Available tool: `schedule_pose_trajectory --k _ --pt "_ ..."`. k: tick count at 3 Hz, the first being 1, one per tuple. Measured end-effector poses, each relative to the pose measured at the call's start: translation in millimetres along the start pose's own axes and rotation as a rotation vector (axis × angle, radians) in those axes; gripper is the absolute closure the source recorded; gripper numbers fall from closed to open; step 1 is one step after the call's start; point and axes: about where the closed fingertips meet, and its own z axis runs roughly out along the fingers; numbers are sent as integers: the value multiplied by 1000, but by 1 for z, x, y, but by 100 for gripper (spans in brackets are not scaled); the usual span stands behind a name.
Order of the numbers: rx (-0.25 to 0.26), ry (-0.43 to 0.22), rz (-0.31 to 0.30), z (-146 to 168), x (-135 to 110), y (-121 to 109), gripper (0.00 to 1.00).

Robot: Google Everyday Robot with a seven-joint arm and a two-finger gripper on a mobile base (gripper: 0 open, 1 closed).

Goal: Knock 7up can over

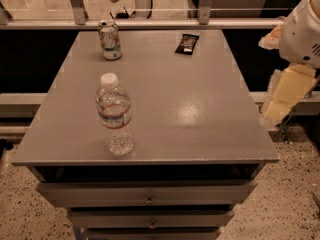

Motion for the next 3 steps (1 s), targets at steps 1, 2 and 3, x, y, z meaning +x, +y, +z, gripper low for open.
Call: schedule_pose_trajectory --k 1,2,3 --pt "-16 -224 -1 43 -63 -50 0" --pt "-26 -352 -8 71 -109 -85 0" --pt "-32 -385 -6 81 -120 -96 0"
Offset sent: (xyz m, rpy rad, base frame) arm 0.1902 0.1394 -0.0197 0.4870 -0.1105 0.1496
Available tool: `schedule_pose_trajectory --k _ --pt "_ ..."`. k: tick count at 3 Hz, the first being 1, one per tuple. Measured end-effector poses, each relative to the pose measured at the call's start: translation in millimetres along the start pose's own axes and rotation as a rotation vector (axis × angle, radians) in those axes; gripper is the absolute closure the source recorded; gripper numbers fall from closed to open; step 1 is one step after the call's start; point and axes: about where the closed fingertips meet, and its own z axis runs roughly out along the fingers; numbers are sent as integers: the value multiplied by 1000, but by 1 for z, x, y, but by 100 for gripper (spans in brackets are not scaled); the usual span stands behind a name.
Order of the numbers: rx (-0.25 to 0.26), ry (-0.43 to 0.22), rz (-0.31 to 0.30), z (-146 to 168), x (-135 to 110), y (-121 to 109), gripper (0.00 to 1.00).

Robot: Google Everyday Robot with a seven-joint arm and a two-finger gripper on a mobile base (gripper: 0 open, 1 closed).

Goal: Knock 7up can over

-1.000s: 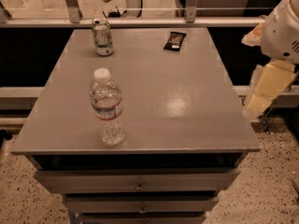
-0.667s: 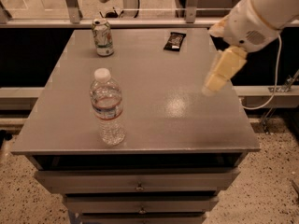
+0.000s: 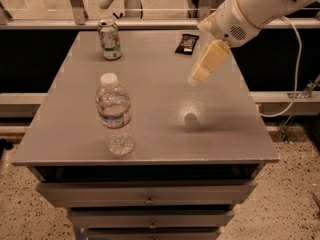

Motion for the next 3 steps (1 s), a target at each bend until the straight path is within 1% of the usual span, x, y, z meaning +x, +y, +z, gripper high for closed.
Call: schedule_pose_trajectory --k 1,2,3 --pt "0 0 0 0 0 0 0" --pt "23 -62 28 22 -10 -17 0" --pt "90 -248 131 77 -41 -78 0"
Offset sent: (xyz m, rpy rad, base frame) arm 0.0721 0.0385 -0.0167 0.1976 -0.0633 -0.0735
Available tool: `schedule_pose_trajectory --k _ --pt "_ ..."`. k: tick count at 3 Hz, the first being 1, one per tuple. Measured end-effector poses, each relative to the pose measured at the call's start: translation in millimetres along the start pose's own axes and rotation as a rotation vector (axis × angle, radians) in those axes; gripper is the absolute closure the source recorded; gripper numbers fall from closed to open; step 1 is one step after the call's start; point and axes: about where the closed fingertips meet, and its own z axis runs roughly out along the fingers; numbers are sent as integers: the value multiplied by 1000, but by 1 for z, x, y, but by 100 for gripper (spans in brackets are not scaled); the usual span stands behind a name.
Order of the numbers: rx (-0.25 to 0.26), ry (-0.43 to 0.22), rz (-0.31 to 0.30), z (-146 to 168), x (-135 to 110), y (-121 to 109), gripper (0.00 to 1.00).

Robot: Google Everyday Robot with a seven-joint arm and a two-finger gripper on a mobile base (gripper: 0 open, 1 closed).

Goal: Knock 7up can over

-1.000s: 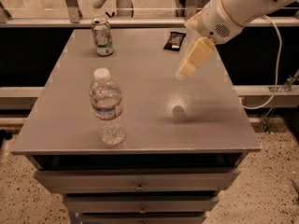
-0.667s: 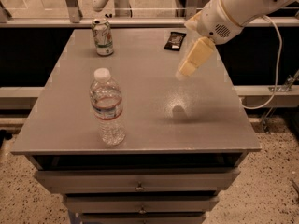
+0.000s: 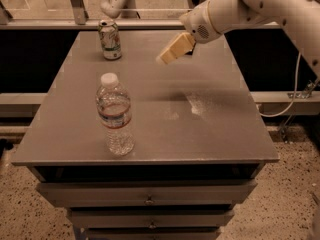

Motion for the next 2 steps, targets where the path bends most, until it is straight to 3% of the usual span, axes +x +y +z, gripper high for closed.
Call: schedule_pose_trajectory --k 2 --pt "83 -296 172 88 -43 -63 0"
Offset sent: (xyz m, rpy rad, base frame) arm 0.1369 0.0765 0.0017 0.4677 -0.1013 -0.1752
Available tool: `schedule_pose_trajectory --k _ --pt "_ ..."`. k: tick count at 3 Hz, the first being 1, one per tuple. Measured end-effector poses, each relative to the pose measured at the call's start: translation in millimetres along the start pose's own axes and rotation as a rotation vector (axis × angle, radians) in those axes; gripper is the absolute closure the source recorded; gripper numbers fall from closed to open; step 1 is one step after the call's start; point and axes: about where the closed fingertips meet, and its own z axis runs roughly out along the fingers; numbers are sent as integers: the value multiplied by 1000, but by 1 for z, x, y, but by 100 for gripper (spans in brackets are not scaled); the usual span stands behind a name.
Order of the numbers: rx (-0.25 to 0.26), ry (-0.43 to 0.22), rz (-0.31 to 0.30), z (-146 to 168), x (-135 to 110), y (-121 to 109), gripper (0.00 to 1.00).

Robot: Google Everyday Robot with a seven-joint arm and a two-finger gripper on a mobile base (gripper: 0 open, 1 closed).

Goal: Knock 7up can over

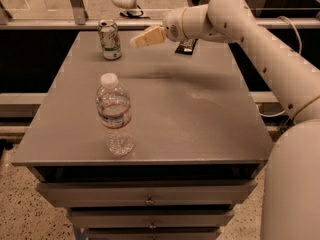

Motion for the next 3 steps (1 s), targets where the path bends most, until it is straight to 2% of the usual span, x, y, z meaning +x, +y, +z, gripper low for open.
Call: schedule_pose_trajectory --k 1,2,3 --pt "26 -69 34 24 -12 -6 0" --pt "38 -83 45 50 -22 -2 0" --pt "16 -82 52 84 -29 10 0"
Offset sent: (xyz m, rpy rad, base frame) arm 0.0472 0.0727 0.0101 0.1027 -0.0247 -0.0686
